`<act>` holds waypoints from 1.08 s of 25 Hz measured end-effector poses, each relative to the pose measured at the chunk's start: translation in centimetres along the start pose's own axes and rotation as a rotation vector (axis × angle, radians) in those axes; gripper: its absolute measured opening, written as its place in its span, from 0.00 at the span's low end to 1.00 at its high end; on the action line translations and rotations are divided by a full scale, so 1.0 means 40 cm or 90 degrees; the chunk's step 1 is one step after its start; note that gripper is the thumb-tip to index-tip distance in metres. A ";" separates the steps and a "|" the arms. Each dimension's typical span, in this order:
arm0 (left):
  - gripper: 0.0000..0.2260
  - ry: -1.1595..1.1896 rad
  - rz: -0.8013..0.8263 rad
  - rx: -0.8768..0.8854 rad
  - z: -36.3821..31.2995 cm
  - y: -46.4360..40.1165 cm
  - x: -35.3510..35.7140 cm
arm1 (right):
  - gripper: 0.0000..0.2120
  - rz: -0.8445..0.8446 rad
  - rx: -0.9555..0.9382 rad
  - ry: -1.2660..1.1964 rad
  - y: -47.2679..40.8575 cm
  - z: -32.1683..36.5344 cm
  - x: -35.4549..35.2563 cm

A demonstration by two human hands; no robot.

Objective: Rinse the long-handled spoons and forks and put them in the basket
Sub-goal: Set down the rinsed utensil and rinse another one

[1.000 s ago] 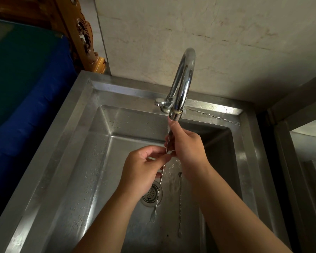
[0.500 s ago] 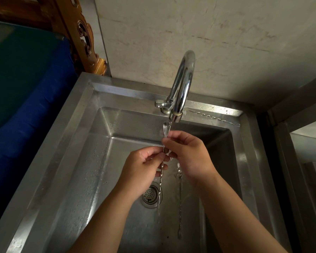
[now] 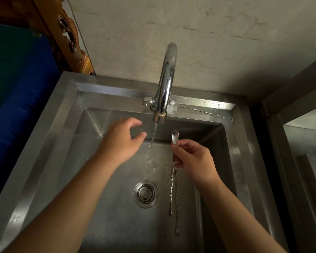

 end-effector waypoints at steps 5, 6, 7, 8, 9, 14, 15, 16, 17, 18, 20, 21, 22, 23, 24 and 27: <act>0.40 -0.361 0.053 -0.039 0.033 -0.132 0.002 | 0.03 -0.046 0.074 0.143 0.001 -0.151 -0.093; 0.42 -0.395 0.074 -0.054 0.048 -0.144 0.011 | 0.03 -0.058 0.095 0.169 -0.003 -0.188 -0.110; 0.44 -0.414 0.095 -0.067 0.062 -0.153 0.019 | 0.03 -0.070 0.116 0.192 -0.009 -0.226 -0.123; 0.44 -0.422 0.113 -0.075 0.076 -0.158 0.029 | 0.03 -0.081 0.138 0.217 -0.018 -0.265 -0.134; 0.45 -0.426 0.125 -0.079 0.089 -0.159 0.038 | 0.04 -0.089 0.154 0.243 -0.029 -0.302 -0.142; 0.47 -0.401 0.114 -0.060 0.126 -0.156 0.063 | 0.03 -0.079 0.268 0.316 -0.084 -0.503 -0.130; 0.48 -0.391 0.114 -0.057 0.129 -0.155 0.065 | 0.04 -0.075 0.290 0.322 -0.091 -0.541 -0.126; 0.48 -0.382 0.113 -0.056 0.136 -0.156 0.065 | 0.05 -0.066 0.304 0.340 -0.100 -0.578 -0.123; 0.48 -0.372 0.111 -0.052 0.139 -0.159 0.063 | 0.06 -0.056 0.310 0.367 -0.110 -0.610 -0.121; 0.48 -0.363 0.112 -0.049 0.142 -0.162 0.062 | 0.06 -0.049 0.312 0.399 -0.118 -0.636 -0.120; 0.48 -0.350 0.115 -0.049 0.146 -0.167 0.065 | 0.05 -0.055 0.311 0.437 -0.127 -0.671 -0.118; 0.48 -0.345 0.118 -0.054 0.147 -0.171 0.068 | 0.05 -0.057 0.313 0.445 -0.130 -0.685 -0.115; 0.47 -0.337 0.119 -0.059 0.147 -0.172 0.070 | 0.05 -0.059 0.314 0.452 -0.132 -0.697 -0.113; 0.47 -0.328 0.117 -0.063 0.147 -0.174 0.072 | 0.05 -0.062 0.316 0.455 -0.135 -0.709 -0.109; 0.46 -0.321 0.113 -0.064 0.147 -0.173 0.073 | 0.04 -0.066 0.317 0.460 -0.137 -0.717 -0.106; 0.45 -0.316 0.103 -0.056 0.148 -0.171 0.076 | 0.04 -0.077 0.319 0.493 -0.140 -0.723 -0.099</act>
Point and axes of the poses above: each hand's wrist, its own y-axis away from the middle knuckle, its own x-axis out of the palm, z = x × y, the point moved 5 cm from there along -y, towards the middle knuckle, and after that the axes turned 6 degrees about -x, right-handed, at the moved point
